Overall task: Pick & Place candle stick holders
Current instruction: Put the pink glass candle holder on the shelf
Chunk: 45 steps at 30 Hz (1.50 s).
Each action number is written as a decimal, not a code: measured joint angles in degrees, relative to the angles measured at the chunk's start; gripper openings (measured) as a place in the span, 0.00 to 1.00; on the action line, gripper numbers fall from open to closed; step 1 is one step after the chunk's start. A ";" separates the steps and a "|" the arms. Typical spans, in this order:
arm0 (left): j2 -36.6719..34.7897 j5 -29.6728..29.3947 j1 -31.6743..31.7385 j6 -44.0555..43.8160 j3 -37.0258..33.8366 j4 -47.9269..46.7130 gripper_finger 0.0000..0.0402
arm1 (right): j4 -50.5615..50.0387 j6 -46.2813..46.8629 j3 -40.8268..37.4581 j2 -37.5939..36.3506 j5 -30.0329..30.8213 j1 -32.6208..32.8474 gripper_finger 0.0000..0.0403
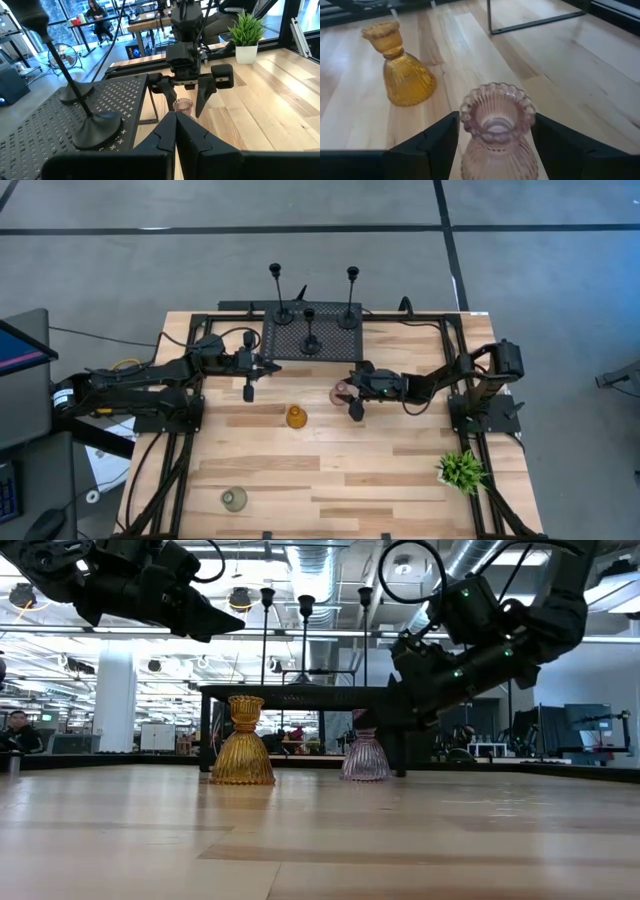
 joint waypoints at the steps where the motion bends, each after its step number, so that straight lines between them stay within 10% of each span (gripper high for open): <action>1: 0.00 0.00 0.00 0.00 0.00 0.00 0.02 | 0.06 0.01 0.04 0.00 -0.44 0.00 0.58; 13: 0.00 0.00 0.00 0.00 0.00 0.00 0.02 | -0.35 1.44 0.04 -0.04 -0.45 1.79 0.29; 25: 0.00 0.00 -0.01 0.00 0.00 0.00 0.02 | -1.22 7.98 -0.05 -2.70 -0.51 5.94 0.31; 45: 0.00 0.00 -0.02 0.00 0.02 0.00 0.02 | -23.75 2.54 6.01 -29.92 0.04 -3.07 0.29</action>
